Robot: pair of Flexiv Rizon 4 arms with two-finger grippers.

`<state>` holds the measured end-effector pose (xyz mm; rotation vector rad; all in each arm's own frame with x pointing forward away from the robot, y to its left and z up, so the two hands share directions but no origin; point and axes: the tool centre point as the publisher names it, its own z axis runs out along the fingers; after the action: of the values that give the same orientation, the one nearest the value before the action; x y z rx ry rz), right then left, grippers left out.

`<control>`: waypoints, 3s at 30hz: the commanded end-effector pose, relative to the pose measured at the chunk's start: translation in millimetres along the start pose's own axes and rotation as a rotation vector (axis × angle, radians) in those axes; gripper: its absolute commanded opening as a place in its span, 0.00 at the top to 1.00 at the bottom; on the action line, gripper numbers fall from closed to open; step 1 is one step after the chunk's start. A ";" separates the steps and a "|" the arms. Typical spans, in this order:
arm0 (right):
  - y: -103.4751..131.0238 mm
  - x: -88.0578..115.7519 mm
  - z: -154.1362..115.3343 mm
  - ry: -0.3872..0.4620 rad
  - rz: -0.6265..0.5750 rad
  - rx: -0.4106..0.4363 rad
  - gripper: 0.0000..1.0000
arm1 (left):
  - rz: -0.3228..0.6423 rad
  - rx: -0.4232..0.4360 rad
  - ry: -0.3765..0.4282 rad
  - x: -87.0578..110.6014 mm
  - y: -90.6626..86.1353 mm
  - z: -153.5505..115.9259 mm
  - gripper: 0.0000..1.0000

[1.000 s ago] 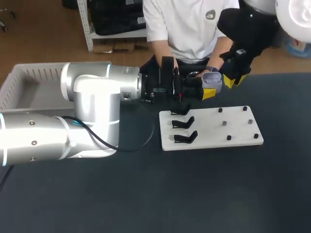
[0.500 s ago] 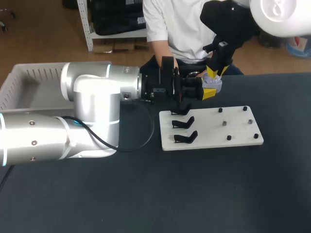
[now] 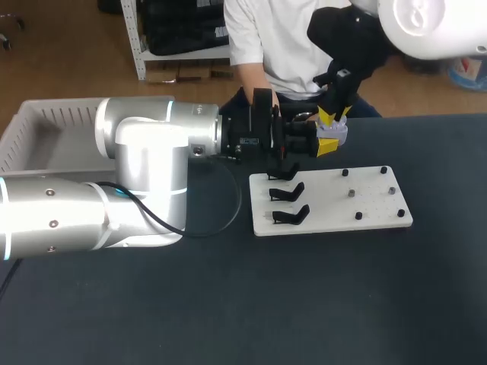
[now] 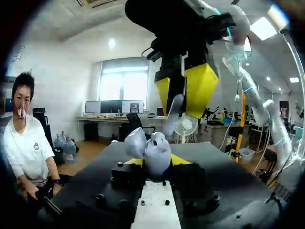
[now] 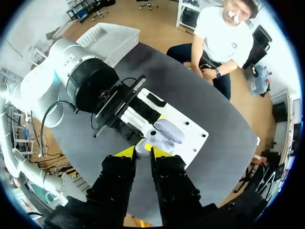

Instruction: Pick up each earbud case from the left stands, insert the matching earbuds, close the lid, and place the case in the box.

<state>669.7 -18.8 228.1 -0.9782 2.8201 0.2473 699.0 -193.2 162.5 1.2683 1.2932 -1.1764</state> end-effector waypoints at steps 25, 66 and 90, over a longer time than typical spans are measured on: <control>-9.4 -5.8 13.4 0.041 -0.014 0.015 1.00 | 0.003 -0.001 -0.005 1.2 0.4 0.5 1.00; -10.2 -9.9 16.3 0.061 -0.020 0.025 1.00 | 0.003 -0.001 -0.005 1.2 0.4 0.5 1.00; -11.7 -5.9 19.5 0.077 -0.013 0.030 1.00 | 0.003 -0.001 -0.005 1.2 0.4 0.5 1.00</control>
<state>681.1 -21.4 209.5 -1.0221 2.8718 0.1700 699.0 -193.2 162.4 1.2684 1.2932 -1.1764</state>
